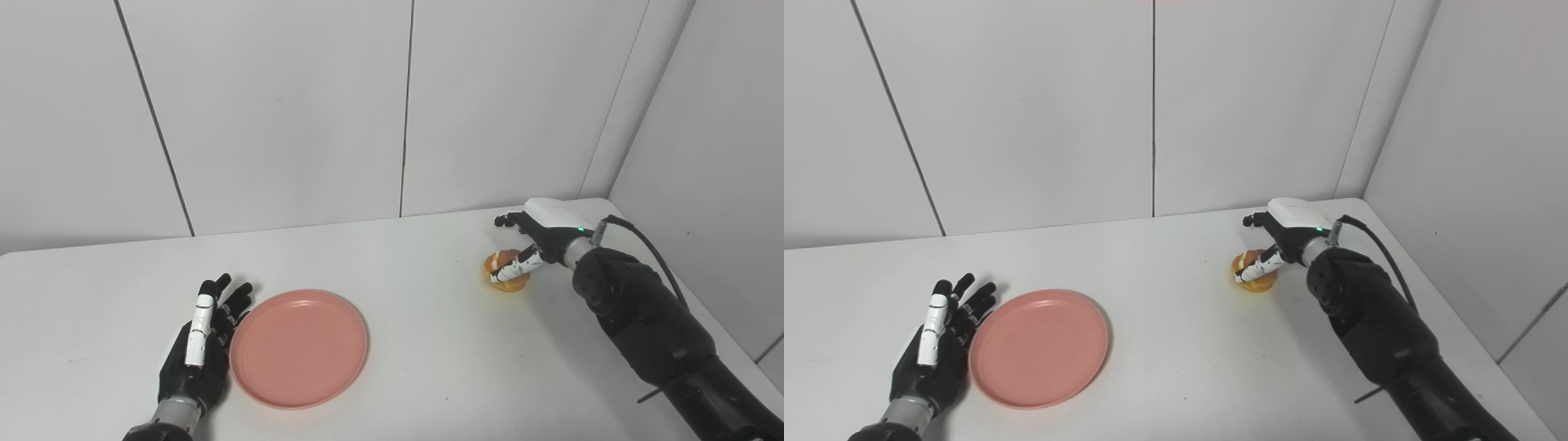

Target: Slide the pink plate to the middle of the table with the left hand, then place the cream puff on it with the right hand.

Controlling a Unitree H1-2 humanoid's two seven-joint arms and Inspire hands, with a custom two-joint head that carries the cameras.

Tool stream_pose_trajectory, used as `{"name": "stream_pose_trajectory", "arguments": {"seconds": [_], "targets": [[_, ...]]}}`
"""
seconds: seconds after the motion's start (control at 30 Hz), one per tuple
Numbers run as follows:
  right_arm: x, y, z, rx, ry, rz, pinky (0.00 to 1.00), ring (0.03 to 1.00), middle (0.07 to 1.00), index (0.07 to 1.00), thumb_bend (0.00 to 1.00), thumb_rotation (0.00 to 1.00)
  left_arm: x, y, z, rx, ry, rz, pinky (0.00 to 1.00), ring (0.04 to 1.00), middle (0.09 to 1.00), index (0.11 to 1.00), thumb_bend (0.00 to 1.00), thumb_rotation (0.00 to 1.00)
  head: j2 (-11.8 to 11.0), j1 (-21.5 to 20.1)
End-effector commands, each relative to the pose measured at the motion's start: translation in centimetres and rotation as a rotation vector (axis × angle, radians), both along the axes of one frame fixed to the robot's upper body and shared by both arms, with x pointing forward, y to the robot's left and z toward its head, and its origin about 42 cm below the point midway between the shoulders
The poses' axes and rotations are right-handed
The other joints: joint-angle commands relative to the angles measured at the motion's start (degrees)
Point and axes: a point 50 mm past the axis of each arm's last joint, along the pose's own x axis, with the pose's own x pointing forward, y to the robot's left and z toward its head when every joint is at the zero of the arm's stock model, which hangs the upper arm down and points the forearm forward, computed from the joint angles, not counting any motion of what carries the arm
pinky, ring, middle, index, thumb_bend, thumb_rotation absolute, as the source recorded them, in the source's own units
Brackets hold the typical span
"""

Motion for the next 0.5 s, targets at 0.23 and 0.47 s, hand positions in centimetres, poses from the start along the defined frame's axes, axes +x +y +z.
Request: {"name": "stream_pose_trajectory", "arguments": {"seconds": [0.23,0.47], "targets": [[0.4,-1.6,1.0,-0.038,-0.007,-0.004,0.64,0.808,0.847,0.806,1.0,0.39,-0.2,-0.6,-0.6,-0.008,0.027,-0.026,1.0,0.947,0.894,0.955,0.64,0.86,0.28,0.56],[0.5,-2.0,0.1,-0.048,0.012,-0.016,0.65,0.797,0.841,0.807,1.0,0.38,-0.2,-0.5,-0.8,-0.007,0.033,-0.028,0.99,0.942,0.893,0.952,0.63,0.86,0.43,0.78]]}}
